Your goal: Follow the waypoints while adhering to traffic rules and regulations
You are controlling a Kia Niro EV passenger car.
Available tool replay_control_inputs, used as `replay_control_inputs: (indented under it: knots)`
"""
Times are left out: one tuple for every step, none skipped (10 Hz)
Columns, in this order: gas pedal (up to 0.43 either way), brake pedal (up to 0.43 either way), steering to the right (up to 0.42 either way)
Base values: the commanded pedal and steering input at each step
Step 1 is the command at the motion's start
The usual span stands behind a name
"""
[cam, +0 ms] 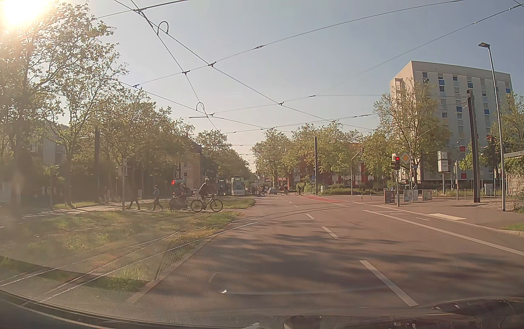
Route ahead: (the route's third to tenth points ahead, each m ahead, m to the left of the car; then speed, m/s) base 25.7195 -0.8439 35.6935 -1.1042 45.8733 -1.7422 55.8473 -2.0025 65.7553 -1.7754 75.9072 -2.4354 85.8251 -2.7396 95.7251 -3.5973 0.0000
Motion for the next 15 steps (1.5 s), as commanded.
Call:
replay_control_inputs:
  knots:
    - [0.0,0.268,-0.012]
    - [0.0,0.262,-0.013]
    - [0.0,0.262,-0.012]
    - [0.0,0.268,-0.012]
    - [0.0,0.268,-0.012]
    - [0.0,0.262,-0.012]
    - [0.0,0.268,-0.012]
    - [0.0,0.268,-0.012]
    - [0.0,0.268,-0.012]
    - [0.0,0.262,-0.012]
    - [0.0,0.262,-0.012]
    - [0.0,0.268,-0.012]
    - [0.0,0.268,-0.013]
    - [0.0,0.268,-0.012]
    - [0.0,0.268,-0.012]
